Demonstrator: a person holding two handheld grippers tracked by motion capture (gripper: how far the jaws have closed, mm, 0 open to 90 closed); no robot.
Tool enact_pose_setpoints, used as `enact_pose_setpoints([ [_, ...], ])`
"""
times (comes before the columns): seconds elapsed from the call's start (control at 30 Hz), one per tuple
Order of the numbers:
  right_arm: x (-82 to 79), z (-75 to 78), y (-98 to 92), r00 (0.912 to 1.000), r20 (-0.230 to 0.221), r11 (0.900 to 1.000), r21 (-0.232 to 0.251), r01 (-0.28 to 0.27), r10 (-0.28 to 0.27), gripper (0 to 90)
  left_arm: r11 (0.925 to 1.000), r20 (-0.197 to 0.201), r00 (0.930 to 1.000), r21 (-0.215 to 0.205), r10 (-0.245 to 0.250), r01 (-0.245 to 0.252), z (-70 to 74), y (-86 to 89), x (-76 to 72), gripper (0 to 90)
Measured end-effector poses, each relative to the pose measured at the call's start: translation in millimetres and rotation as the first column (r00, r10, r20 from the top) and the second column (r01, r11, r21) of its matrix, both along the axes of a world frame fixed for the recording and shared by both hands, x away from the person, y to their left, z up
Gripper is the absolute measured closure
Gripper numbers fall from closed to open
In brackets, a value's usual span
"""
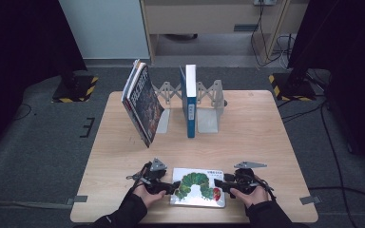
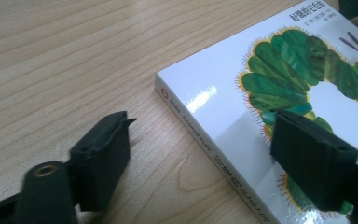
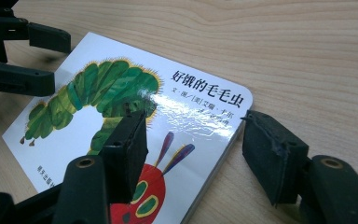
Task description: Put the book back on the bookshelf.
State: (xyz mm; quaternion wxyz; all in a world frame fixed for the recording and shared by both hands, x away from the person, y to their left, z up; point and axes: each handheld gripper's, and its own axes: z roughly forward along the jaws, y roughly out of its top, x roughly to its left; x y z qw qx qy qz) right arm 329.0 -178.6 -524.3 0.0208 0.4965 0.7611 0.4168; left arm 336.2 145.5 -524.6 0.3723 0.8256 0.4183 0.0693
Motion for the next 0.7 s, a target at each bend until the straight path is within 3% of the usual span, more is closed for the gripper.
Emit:
enact_pose_setpoints([
  [0.3,1.0,-2.9,2.3,0.9999,-0.010,1.000,0.001,0.004,-0.004,40.3,0.9999,-0.008,0.9999,0.014,-0.007,0.007,0.0,-1.7,-0.4,11.4],
  [0.57,1.8,-1.2,-0.1,0.9997,-0.023,0.999,0.033,0.013,-0.012,41.1,0.9998,-0.012,0.9999,0.017,-0.005,0.005,0.4,-2.9,-0.5,11.4],
  [0.7,1.3,2.5,-3.6,0.9992,-0.028,0.996,0.081,0.029,-0.027,42.1,0.9997,-0.013,0.9997,0.012,-0.019,0.020,0.4,-3.7,-0.2,11.6],
])
